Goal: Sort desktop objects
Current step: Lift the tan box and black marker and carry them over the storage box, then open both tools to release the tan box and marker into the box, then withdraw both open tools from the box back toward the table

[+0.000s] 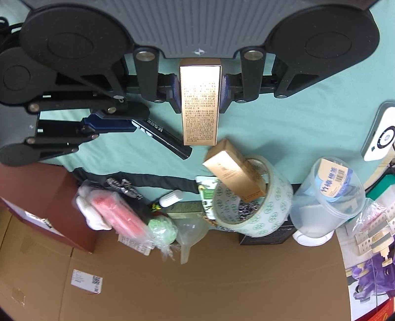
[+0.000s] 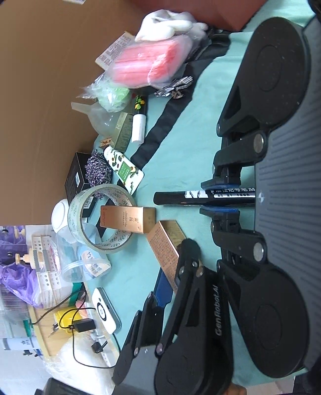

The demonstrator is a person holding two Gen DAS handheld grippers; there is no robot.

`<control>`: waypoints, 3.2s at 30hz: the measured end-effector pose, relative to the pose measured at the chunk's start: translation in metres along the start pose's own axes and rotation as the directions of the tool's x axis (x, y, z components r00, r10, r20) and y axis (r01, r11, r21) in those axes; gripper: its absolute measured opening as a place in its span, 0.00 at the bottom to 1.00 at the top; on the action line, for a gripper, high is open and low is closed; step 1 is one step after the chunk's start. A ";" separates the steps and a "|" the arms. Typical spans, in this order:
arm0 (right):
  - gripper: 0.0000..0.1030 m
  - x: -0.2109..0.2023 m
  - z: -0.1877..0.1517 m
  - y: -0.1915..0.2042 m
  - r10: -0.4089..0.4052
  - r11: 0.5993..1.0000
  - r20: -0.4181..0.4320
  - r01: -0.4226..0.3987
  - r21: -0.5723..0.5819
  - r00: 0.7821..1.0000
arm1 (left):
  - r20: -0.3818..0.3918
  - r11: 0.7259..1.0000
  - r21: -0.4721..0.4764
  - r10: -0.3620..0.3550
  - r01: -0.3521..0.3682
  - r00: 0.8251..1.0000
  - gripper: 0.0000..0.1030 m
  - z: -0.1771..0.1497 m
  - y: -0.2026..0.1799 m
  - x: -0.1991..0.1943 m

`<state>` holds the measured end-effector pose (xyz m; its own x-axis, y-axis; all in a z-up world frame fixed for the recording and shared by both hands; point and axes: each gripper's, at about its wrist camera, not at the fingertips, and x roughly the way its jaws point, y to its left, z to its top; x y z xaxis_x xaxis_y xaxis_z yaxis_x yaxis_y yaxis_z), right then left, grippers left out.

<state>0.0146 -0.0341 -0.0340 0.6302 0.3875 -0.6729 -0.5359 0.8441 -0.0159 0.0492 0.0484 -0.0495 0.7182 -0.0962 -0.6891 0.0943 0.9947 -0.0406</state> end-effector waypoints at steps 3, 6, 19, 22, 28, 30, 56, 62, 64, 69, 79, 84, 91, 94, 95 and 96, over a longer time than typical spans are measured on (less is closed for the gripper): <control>0.12 -0.014 -0.005 -0.004 -0.007 1.000 0.025 0.007 0.026 1.000 | 0.016 1.000 0.023 -0.008 0.008 1.000 0.30 0.003 -0.013 -0.006; 0.12 -0.031 -0.010 -0.012 -0.027 0.999 0.056 0.025 0.048 0.998 | 0.040 0.999 0.037 -0.034 0.033 0.999 0.30 0.009 -0.025 -0.014; 0.12 -0.122 -0.015 -0.076 -0.208 0.972 0.232 0.175 0.154 0.950 | 0.175 0.968 0.157 -0.221 0.195 0.959 0.30 0.081 -0.118 -0.034; 0.12 -0.144 -0.015 -0.099 -0.270 0.956 0.262 0.227 0.185 0.927 | 0.204 0.952 0.191 -0.276 0.239 0.939 0.30 0.102 -0.144 -0.036; 0.12 -0.177 -0.009 -0.144 -0.388 0.917 0.290 0.333 0.221 0.875 | 0.233 0.930 0.232 -0.337 0.284 0.912 0.30 0.138 -0.191 -0.027; 0.12 -0.183 -0.008 -0.160 -0.420 0.903 0.292 0.361 0.235 0.859 | 0.243 0.926 0.242 -0.346 0.288 0.906 0.30 0.148 -0.204 -0.019; 0.12 -0.110 -0.022 -0.296 -0.502 0.837 0.141 0.438 0.329 0.853 | 0.098 0.908 0.247 -0.371 0.339 0.923 0.30 0.177 -0.248 0.112; 0.37 -0.108 -0.027 -0.294 -0.528 0.830 0.144 0.472 0.298 0.837 | 0.205 0.912 0.254 -0.375 0.321 0.904 0.87 0.172 -0.240 0.092; 0.54 -0.109 -0.027 -0.289 -0.561 0.812 0.149 0.506 0.291 0.815 | 0.212 0.908 0.267 -0.382 0.323 0.900 0.89 0.171 -0.240 0.086; 0.76 -0.111 -0.026 -0.280 -0.573 0.805 0.141 0.523 0.280 0.807 | 0.205 0.910 0.268 -0.374 0.316 0.904 0.92 0.168 -0.244 0.081; 0.87 -0.123 -0.024 -0.261 -0.608 0.783 0.157 0.556 0.278 0.779 | 0.204 0.920 0.273 -0.343 0.283 0.917 0.92 0.157 -0.241 0.067; 0.88 -0.130 -0.023 -0.252 -0.613 0.777 0.154 0.556 0.295 0.775 | 0.206 0.929 0.268 -0.315 0.256 0.926 0.92 0.150 -0.239 0.057; 0.88 -0.140 -0.024 -0.231 -0.610 0.779 0.161 0.551 0.299 0.776 | 0.207 0.932 0.254 -0.314 0.260 0.926 0.92 0.141 -0.232 0.036; 0.88 -0.145 -0.024 -0.221 -0.609 0.781 0.166 0.551 0.294 0.775 | 0.208 0.932 0.252 -0.314 0.259 0.926 0.92 0.136 -0.229 0.026; 0.88 -0.146 -0.024 -0.217 -0.610 0.781 0.168 0.552 0.292 0.775 | 0.208 0.932 0.251 -0.314 0.260 0.926 0.92 0.135 -0.228 0.023; 0.88 -0.147 -0.023 -0.214 -0.609 0.782 0.171 0.552 0.288 0.774 | 0.208 0.933 0.249 -0.314 0.261 0.926 0.92 0.134 -0.227 0.019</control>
<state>0.0232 -0.2801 0.0512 0.9104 -0.1513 -0.3851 0.0907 0.9811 -0.1709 0.1335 -0.1841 0.0432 0.7788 -0.4091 -0.4755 0.4467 0.8939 -0.0375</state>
